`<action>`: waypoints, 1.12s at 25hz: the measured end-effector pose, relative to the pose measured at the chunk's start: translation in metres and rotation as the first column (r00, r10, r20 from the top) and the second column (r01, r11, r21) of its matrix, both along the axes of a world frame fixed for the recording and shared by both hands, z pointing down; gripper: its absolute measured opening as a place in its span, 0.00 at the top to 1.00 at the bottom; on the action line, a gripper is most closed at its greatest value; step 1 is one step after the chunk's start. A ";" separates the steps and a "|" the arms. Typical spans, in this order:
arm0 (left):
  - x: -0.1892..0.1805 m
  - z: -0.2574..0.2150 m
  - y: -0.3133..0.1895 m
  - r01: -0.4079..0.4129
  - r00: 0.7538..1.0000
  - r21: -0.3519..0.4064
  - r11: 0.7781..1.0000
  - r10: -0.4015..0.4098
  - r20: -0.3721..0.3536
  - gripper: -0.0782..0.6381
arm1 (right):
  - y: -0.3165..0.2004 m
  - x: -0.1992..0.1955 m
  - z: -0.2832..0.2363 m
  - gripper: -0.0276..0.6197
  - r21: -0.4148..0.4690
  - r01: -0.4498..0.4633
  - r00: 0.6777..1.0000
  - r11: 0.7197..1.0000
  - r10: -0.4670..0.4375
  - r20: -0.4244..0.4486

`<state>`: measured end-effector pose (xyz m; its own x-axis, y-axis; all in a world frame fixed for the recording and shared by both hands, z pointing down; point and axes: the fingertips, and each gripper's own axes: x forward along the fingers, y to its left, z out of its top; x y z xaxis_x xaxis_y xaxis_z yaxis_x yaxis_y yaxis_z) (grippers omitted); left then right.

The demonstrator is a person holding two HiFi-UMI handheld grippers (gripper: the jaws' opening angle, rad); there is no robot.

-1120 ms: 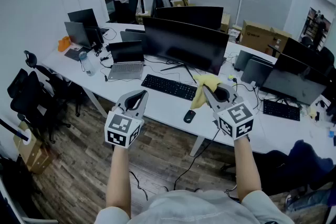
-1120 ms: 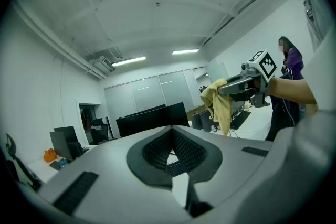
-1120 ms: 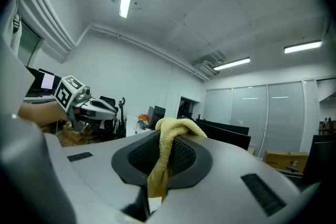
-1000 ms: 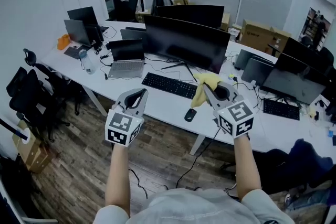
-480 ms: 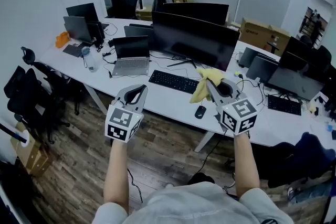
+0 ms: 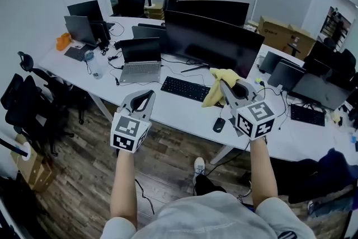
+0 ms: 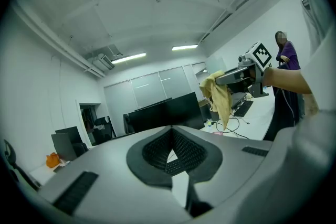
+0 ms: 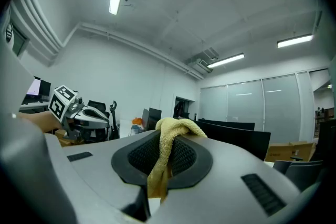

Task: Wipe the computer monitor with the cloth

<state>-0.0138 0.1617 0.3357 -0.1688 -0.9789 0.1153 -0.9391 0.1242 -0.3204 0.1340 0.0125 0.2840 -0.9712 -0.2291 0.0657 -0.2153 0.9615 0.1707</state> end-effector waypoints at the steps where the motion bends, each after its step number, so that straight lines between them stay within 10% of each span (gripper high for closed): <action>1: -0.006 0.001 -0.006 0.004 1.000 -0.001 1.000 -0.004 0.002 0.87 | -0.006 -0.007 0.001 0.87 -0.002 0.003 1.000 1.000 -0.003 0.003; 28: -0.149 -0.012 -0.315 0.045 0.999 0.001 0.999 -0.045 0.020 0.86 | -0.292 -0.158 -0.003 0.87 0.023 0.078 0.997 0.997 -0.078 0.016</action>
